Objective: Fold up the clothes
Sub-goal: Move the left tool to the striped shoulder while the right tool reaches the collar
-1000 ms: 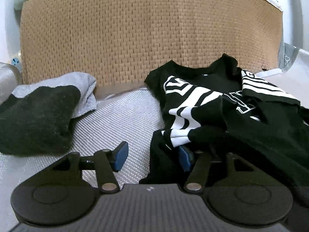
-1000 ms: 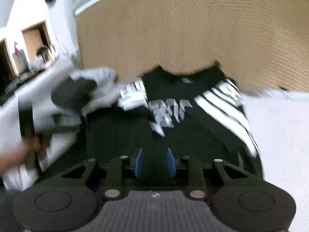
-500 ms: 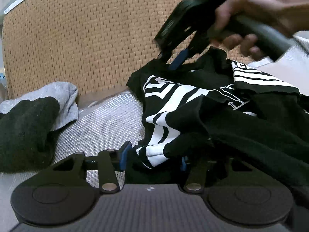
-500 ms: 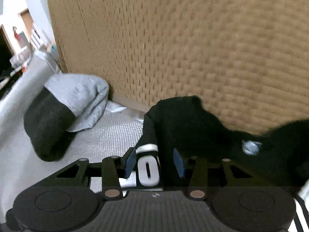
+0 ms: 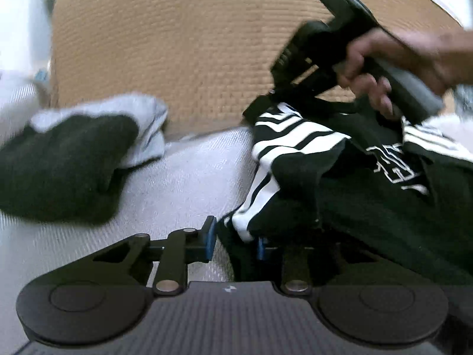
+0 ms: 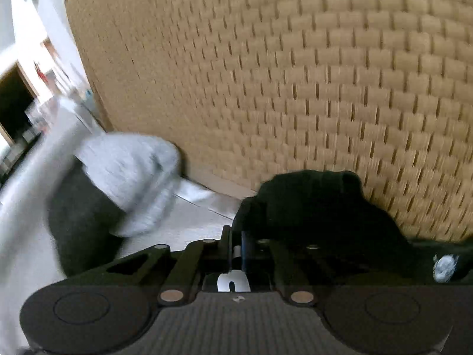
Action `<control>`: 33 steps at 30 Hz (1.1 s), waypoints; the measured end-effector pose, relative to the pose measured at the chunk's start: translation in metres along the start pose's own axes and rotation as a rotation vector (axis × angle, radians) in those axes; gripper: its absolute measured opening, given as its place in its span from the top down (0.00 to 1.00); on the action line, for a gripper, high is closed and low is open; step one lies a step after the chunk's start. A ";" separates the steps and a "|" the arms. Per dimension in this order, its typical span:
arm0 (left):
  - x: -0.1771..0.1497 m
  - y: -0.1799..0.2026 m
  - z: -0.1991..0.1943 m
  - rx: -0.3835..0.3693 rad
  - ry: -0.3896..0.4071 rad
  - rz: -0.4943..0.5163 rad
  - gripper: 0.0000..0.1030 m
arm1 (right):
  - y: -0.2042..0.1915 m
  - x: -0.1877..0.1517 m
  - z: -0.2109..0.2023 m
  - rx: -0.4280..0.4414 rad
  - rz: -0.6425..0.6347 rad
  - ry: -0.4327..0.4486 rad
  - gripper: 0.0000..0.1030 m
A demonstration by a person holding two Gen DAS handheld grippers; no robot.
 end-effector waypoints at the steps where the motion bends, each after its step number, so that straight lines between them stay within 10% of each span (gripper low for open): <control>1: -0.003 0.000 0.002 -0.001 -0.023 -0.001 0.73 | 0.000 -0.003 0.006 -0.045 -0.017 -0.005 0.94; 7: -0.011 0.004 -0.007 -0.004 -0.053 0.136 0.68 | -0.011 -0.021 0.022 -0.194 -0.156 -0.018 0.76; 14: -0.002 -0.020 -0.052 -0.061 0.063 0.045 0.68 | -0.029 -0.008 -0.063 -0.124 -0.174 0.191 0.66; 21: 0.010 0.014 -0.032 -0.238 0.032 -0.041 0.65 | -0.045 -0.085 -0.004 -0.158 -0.294 -0.138 0.73; 28: -0.014 0.034 0.002 -0.198 -0.134 -0.007 0.62 | -0.037 -0.089 -0.040 -0.165 -0.189 -0.025 0.72; 33: -0.003 0.025 -0.030 -0.185 -0.089 -0.017 0.61 | -0.023 -0.101 -0.135 -0.176 -0.084 0.142 0.68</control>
Point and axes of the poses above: each gripper's, at about its wrist camera, not at the fingertips, and z roughly the way its jaws point, y to its right, x to its top, the point moved 5 cm from there along z, roughly the way its jaws point, and after that the axes turned 4 degrees about x, right-handed, at the moved point
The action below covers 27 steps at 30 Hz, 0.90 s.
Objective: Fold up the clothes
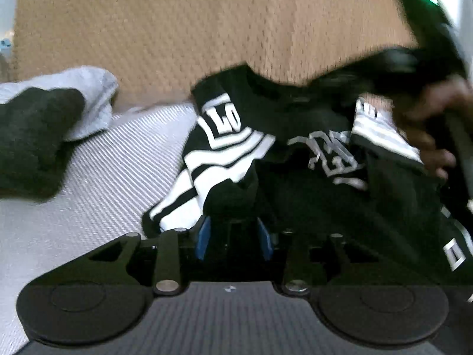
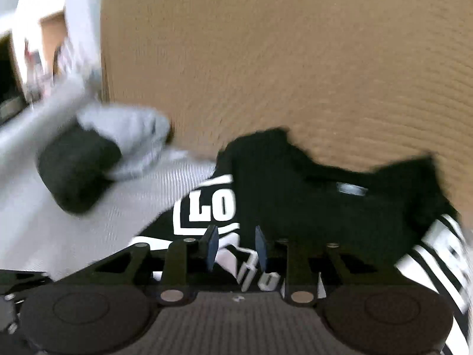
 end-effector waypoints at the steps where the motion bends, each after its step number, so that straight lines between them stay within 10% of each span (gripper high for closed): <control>1: 0.001 -0.001 -0.013 0.008 0.022 -0.001 0.59 | 0.007 -0.005 -0.024 0.008 0.034 0.029 0.63; 4: -0.007 -0.002 -0.054 0.013 0.086 -0.005 0.43 | 0.024 -0.049 -0.098 -0.080 0.061 0.075 0.59; 10: -0.052 0.020 -0.100 0.013 0.078 0.039 0.41 | 0.039 -0.155 -0.194 -0.212 0.112 0.059 0.59; 27: -0.146 0.101 -0.140 -0.048 -0.035 0.007 0.41 | 0.041 -0.282 -0.258 -0.274 0.388 -0.009 0.57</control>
Point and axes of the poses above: each gripper's, at about its wrist camera, not at the fingertips, and z roughly the way its jaws point, y to its right, x to its top, the point moved 5 cm from there along z, roughly the way its jaws point, and after that the axes turned 4 degrees about x, right-handed, at the moved point
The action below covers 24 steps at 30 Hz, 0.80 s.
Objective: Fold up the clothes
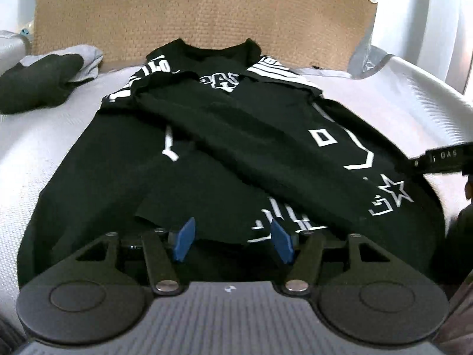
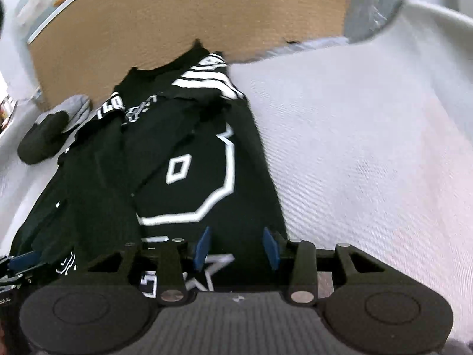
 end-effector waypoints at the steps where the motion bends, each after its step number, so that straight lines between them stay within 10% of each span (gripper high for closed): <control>1: 0.000 0.004 -0.002 -0.013 0.004 -0.006 0.41 | 0.002 -0.002 -0.004 -0.009 0.001 0.003 0.56; 8: -0.003 0.037 -0.001 -0.107 0.027 0.006 0.37 | 0.014 -0.013 -0.021 -0.156 -0.026 -0.011 0.33; 14: -0.006 0.057 0.003 -0.165 0.016 0.052 0.37 | 0.012 -0.025 -0.022 -0.004 -0.008 -0.058 0.34; 17: -0.013 0.063 -0.002 -0.209 0.012 0.061 0.35 | 0.009 -0.023 -0.016 0.009 -0.015 -0.069 0.49; 19: -0.016 0.072 -0.004 -0.274 0.001 0.088 0.34 | 0.011 -0.022 -0.015 0.025 0.010 -0.073 0.87; 24: -0.017 0.096 -0.012 -0.340 0.011 0.154 0.31 | 0.016 -0.021 -0.016 0.072 0.068 -0.079 0.92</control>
Point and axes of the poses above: each gripper's, at about its wrist camera, not at the fingertips, and z roughly the way its jaws point, y to its right, x to its top, the point moved 5 cm from there along z, roughly the way its jaws point, and after that the axes turned 4 degrees about x, right-handed, at the moved point
